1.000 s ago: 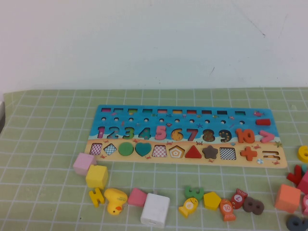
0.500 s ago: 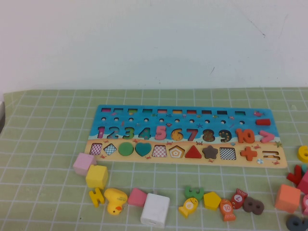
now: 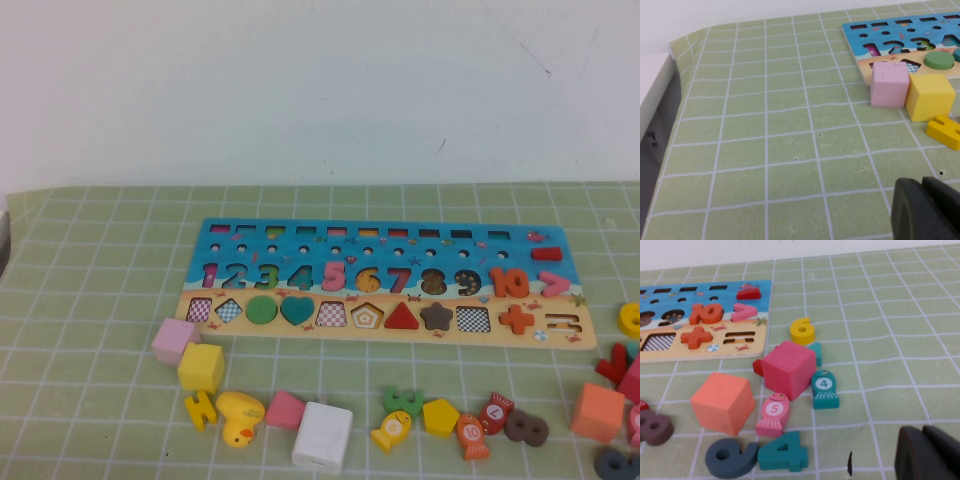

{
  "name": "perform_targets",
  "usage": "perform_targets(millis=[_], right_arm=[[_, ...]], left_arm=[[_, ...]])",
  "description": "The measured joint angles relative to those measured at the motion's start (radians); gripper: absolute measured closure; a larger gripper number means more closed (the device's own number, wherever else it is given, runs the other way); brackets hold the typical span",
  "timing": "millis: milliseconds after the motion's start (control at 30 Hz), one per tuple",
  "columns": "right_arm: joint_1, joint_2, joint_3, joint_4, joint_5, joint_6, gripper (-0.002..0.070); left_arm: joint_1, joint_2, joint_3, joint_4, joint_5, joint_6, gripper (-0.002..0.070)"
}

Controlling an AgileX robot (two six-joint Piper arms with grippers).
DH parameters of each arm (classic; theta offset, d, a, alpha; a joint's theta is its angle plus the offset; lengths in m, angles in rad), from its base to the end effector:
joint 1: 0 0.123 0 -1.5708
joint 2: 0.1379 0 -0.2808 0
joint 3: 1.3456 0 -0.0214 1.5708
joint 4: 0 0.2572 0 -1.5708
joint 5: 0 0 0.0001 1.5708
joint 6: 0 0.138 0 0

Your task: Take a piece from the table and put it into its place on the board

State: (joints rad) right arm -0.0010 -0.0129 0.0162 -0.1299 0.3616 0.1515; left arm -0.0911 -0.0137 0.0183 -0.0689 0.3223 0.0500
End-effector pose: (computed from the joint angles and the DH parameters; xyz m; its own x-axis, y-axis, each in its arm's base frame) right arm 0.1085 -0.0064 0.1634 -0.2699 0.0301 -0.9624 0.0532 0.9984 0.0164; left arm 0.1092 -0.0130 0.1676 -0.2373 0.0063 -0.9714 0.1084 0.9939 -0.0201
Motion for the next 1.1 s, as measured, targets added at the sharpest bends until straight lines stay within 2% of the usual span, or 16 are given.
perform_targets(millis=[233, 567, 767, 900, 1000, 1100], right_arm=[[0.000, 0.000, 0.012, -0.002, -0.077, 0.000, 0.0679], [0.000, 0.000, 0.012, -0.006, -0.704, 0.000, 0.0679], [0.000, 0.000, 0.012, 0.006, -0.909, 0.012, 0.0679], [0.000, 0.000, -0.015, 0.089, -0.895, -0.001, 0.0679], [0.000, 0.000, -0.126, 0.130, -0.750, -0.078, 0.0679], [0.000, 0.031, -0.309, 0.140, -0.522, -0.152, 0.0679]], left_arm=[[0.000, 0.000, 0.000, 0.000, 0.000, 0.000, 0.0677], [0.000, 0.000, 0.000, 0.000, 0.000, 0.000, 0.0677], [0.000, 0.000, 0.000, 0.000, 0.000, 0.000, 0.0677], [0.000, 0.000, 0.000, 0.000, 0.000, 0.000, 0.0677], [0.000, 0.000, 0.000, 0.000, 0.000, 0.000, 0.0677], [0.000, 0.000, 0.000, 0.000, 0.000, 0.000, 0.0677]])
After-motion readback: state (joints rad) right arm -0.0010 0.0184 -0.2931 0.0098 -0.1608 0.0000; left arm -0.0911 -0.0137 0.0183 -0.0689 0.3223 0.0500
